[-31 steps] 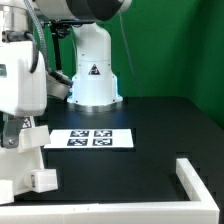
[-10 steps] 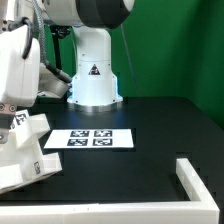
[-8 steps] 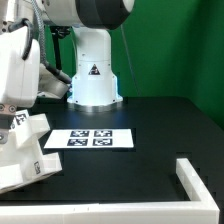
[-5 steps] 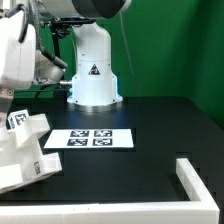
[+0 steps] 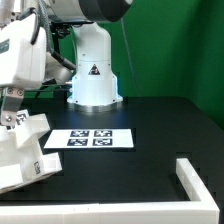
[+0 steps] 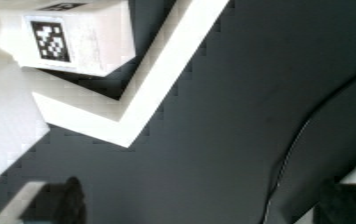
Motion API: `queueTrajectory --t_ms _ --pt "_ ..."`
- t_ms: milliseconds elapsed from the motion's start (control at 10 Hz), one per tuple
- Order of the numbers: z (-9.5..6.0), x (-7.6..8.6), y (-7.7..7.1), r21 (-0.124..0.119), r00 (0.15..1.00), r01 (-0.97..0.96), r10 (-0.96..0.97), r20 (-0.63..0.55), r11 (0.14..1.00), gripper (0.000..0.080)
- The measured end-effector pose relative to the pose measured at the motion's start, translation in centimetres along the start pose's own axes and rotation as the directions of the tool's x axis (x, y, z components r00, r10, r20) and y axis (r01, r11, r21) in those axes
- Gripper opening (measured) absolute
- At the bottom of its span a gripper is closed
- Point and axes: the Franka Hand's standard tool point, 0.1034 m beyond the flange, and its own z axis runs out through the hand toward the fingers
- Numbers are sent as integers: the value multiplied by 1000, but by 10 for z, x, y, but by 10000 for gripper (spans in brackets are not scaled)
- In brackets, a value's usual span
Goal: Assemble chair
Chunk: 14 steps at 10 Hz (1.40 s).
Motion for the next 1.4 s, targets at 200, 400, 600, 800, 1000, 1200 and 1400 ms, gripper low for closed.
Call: queueTrajectory --t_ms 200,400,600,800,1000,1200,1400 --pt "-5 -10 18 -4 1000 15 -15 13 1000 649" --pt "-4 -12 26 -9 1000 19 -19 9 1000 649" --pt "-2 -11 27 -12 1000 20 -20 8 1000 649" --pt "3 -12 25 -20 1000 27 -27 5 999 649" --pt "10 -14 25 -31 999 37 -37 3 999 649" --pt "15 -17 23 -38 999 45 -44 2 998 649" --pt "20 -23 14 -39 1000 19 -19 -2 999 649"
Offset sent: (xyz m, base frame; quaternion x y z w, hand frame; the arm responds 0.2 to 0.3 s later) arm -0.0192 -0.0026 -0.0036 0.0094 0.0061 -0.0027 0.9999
